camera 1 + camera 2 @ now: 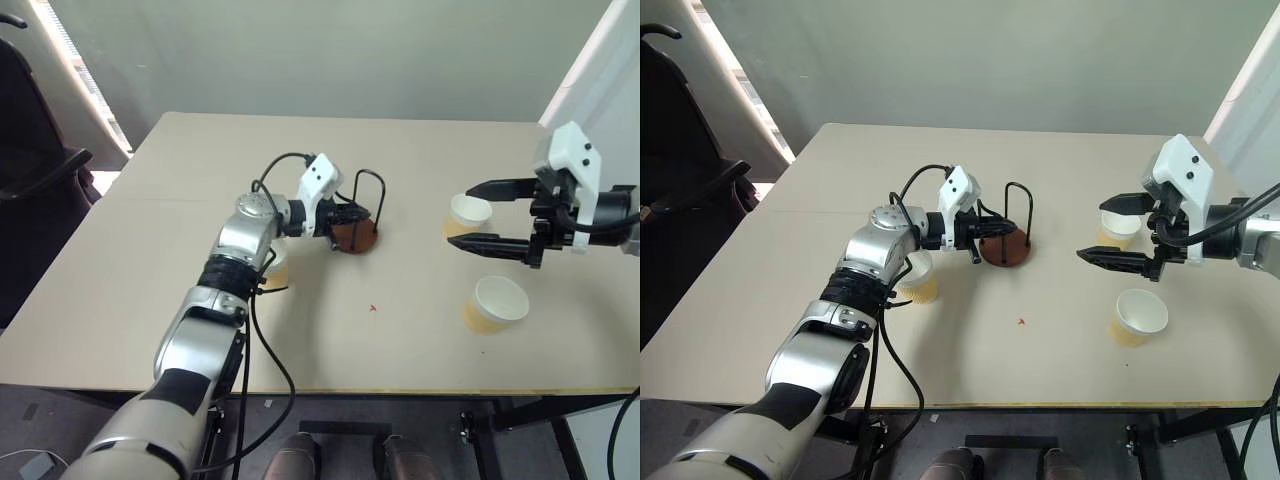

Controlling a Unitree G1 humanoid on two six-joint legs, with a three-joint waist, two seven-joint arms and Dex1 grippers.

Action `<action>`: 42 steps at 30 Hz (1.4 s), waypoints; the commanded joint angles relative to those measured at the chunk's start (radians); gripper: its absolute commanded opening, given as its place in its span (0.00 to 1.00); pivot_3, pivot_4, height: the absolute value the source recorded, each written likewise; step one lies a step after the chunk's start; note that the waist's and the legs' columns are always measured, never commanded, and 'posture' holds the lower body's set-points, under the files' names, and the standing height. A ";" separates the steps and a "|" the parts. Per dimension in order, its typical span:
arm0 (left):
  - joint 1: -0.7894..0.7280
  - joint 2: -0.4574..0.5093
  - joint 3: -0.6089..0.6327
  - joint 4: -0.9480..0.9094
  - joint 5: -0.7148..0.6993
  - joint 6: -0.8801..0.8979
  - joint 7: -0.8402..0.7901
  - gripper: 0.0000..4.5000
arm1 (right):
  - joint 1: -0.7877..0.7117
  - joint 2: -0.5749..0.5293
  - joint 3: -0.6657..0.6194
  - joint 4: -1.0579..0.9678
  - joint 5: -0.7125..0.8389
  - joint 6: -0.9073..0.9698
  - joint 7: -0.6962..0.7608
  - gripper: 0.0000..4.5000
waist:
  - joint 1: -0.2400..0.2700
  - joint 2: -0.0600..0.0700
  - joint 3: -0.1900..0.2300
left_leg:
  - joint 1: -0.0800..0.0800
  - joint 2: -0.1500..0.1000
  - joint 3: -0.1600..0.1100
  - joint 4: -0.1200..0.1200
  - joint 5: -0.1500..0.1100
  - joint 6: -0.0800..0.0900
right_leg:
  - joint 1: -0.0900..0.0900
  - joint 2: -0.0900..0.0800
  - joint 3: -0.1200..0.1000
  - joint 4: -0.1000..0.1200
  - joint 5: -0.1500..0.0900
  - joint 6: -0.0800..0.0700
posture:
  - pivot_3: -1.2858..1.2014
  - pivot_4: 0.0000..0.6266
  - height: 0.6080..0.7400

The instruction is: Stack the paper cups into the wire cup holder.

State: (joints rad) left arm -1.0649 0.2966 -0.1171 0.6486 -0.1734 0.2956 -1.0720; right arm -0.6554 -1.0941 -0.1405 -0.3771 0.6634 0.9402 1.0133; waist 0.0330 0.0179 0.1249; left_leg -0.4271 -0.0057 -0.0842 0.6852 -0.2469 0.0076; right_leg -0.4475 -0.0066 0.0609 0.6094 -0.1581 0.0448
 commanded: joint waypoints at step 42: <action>0.333 0.261 -0.179 -0.560 -0.054 0.105 -0.269 1.00 | -0.122 -0.046 0.134 0.246 -0.125 -0.198 0.123 1.00 | -0.006 0.001 -0.001 | 0.003 0.000 0.007 0.013 -0.012 0.019 | 0.005 0.000 0.009 0.001 0.002 0.005 | 0.52 0.24 1.00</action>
State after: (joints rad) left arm -0.7222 0.5451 -0.3369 0.1347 -0.2040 0.4012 -1.3421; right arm -0.7368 -1.1496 -0.0297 -0.1734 0.5831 0.7856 1.1227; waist 0.0267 0.0193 0.1243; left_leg -0.4234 -0.0060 -0.0771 0.6983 -0.2589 0.0268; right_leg -0.4422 -0.0068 0.0695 0.6100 -0.1556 0.0497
